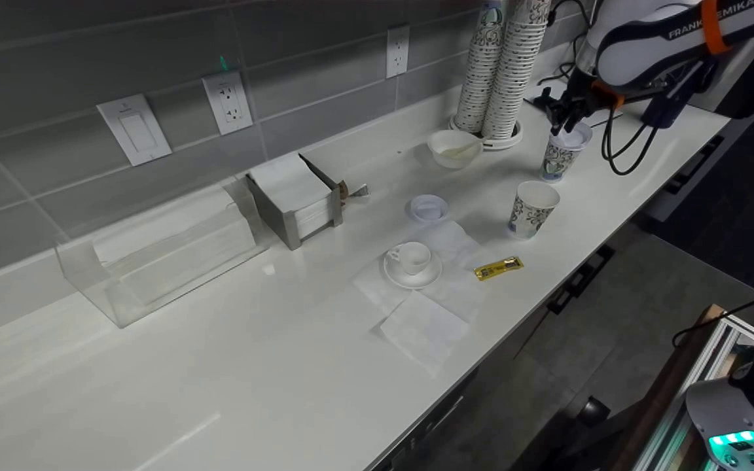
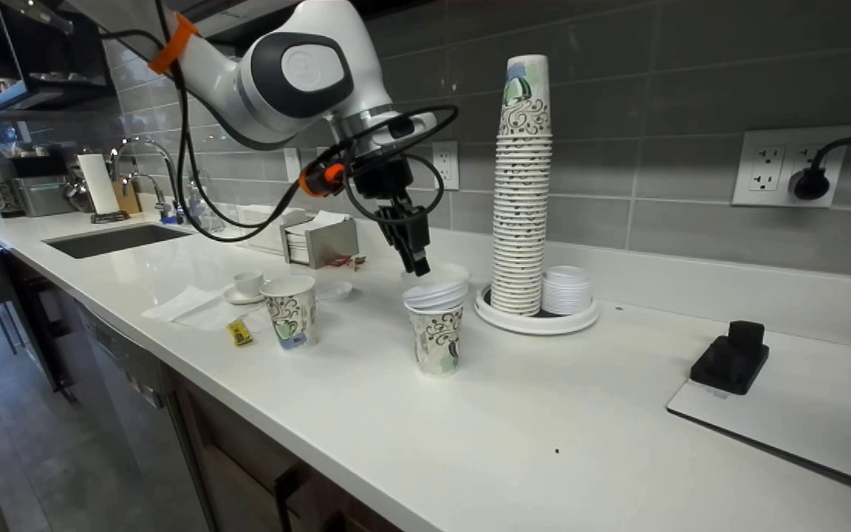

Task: Move the lid from the right cup to the left cup

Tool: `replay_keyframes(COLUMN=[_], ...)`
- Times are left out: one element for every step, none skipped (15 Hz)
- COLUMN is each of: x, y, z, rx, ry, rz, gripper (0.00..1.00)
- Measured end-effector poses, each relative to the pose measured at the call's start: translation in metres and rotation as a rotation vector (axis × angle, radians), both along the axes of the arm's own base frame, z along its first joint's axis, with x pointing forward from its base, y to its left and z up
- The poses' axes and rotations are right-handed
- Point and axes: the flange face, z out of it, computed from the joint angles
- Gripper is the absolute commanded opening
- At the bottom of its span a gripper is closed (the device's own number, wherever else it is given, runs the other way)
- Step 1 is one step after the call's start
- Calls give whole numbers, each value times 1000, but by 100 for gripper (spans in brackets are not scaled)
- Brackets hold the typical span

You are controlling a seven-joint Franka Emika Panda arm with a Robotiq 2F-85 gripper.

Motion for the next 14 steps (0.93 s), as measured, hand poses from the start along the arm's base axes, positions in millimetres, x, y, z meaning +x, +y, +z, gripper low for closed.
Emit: replay_keyframes(x=[1, 2, 2, 2, 2, 2, 1, -1, -3, -7, -11, -16, -21, -26], y=[3, 5, 6, 6, 5, 4, 1, -2, -6, -11, -17, -24, -31, -38], z=[0, -1, -2, -2, -2, -1, 0, 3, 6, 9, 11, 12, 12, 9], rx=[-3, -9, -15, -20, -24, -25, -23, -21, -18, -15, -10, -2, 10, 23], ry=[1, 2, 3, 0, -7, -18, -29, -40, -48, -54, -59, -66, -71, -74], rz=[2, 2, -2, -19, -52, -92, -126, -151, -171, -187, -203, -217, -231, -244], gripper=[74, 81, 88, 95, 99, 100, 100, 100, 100, 100, 100, 99, 97, 96])
